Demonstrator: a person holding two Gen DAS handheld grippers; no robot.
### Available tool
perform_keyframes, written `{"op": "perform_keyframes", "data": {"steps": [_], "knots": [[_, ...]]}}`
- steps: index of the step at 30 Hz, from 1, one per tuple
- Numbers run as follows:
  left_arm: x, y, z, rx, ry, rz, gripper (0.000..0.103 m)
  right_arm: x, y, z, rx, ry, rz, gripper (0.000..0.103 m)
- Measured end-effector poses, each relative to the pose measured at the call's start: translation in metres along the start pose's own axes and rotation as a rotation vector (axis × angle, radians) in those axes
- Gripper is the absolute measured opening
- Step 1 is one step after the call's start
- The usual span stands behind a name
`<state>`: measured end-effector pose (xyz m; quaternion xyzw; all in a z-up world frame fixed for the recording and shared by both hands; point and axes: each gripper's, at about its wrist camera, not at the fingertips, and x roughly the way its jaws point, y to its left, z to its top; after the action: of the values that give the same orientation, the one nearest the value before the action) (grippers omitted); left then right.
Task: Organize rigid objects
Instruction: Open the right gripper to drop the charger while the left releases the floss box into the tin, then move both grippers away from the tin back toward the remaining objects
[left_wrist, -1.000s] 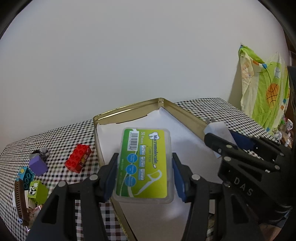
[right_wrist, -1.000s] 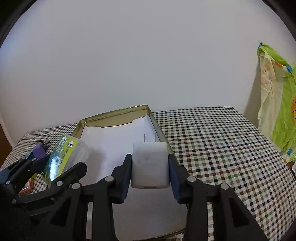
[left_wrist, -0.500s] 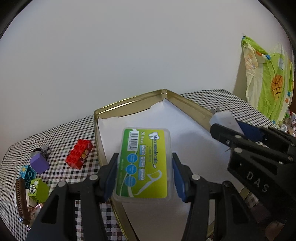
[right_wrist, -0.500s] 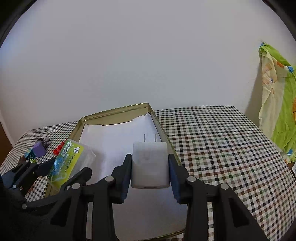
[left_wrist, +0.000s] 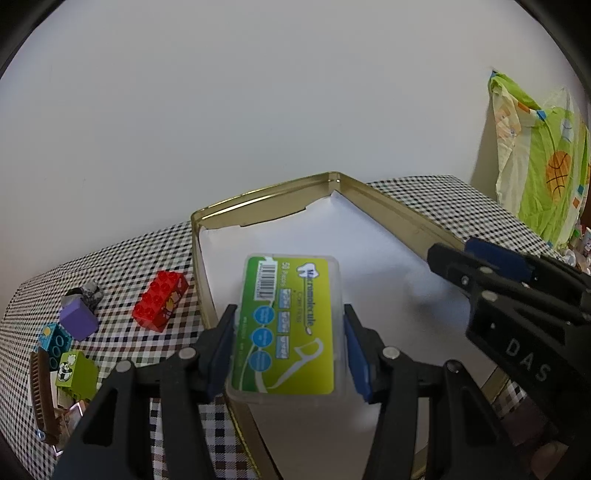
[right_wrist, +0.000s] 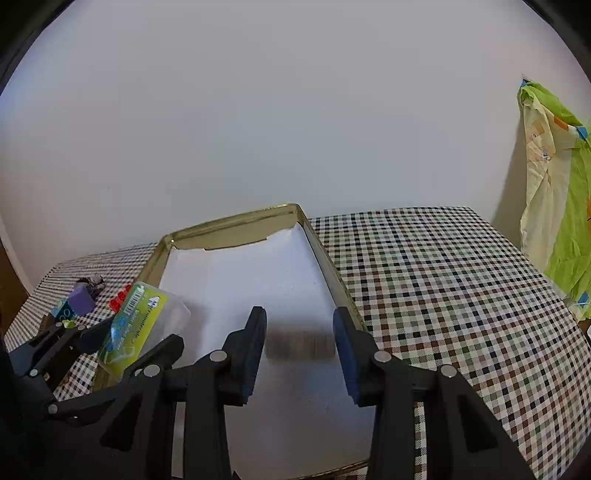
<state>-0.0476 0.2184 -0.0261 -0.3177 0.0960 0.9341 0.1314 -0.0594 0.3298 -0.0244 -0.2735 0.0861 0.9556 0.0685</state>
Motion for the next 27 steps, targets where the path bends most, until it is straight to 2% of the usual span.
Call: {"op": "perform_keyframes", "data": {"steps": [3,5,8,9,11,12,14,15,19,27], "knots": [[0.001,0.001,0.0,-0.005,0.005,-0.003,0.054,-0.001,0.005,0.0,-0.023,-0.015,-0.008,0.042],[0.001,0.001,0.0,-0.006,0.007,-0.003,0.054,-0.005,0.007,-0.001,-0.028,-0.032,-0.023,0.046],[-0.001,0.001,0.0,-0.013,-0.003,-0.001,0.058,-0.011,0.006,-0.001,-0.016,-0.069,-0.039,0.071],[-0.002,0.001,-0.001,-0.014,-0.008,0.0,0.061,-0.013,0.006,-0.001,-0.011,-0.085,-0.046,0.074],[-0.006,0.002,-0.001,-0.013,-0.028,0.006,0.077,-0.018,0.005,0.0,-0.008,-0.118,-0.067,0.076],[-0.007,0.002,-0.001,-0.013,-0.038,0.01,0.081,-0.02,0.005,0.0,-0.007,-0.126,-0.075,0.076],[-0.012,0.002,-0.001,-0.016,-0.065,0.016,0.098,-0.021,0.003,0.0,0.004,-0.134,-0.092,0.081],[-0.015,0.004,-0.001,-0.024,-0.082,0.019,0.1,-0.021,0.002,0.001,0.008,-0.137,-0.098,0.081],[-0.023,0.01,0.001,-0.048,-0.122,0.007,0.102,-0.024,-0.003,0.003,0.036,-0.161,-0.103,0.081],[-0.025,0.019,0.001,-0.064,-0.143,0.005,0.102,-0.034,-0.014,0.003,0.087,-0.202,-0.122,0.081]]}}
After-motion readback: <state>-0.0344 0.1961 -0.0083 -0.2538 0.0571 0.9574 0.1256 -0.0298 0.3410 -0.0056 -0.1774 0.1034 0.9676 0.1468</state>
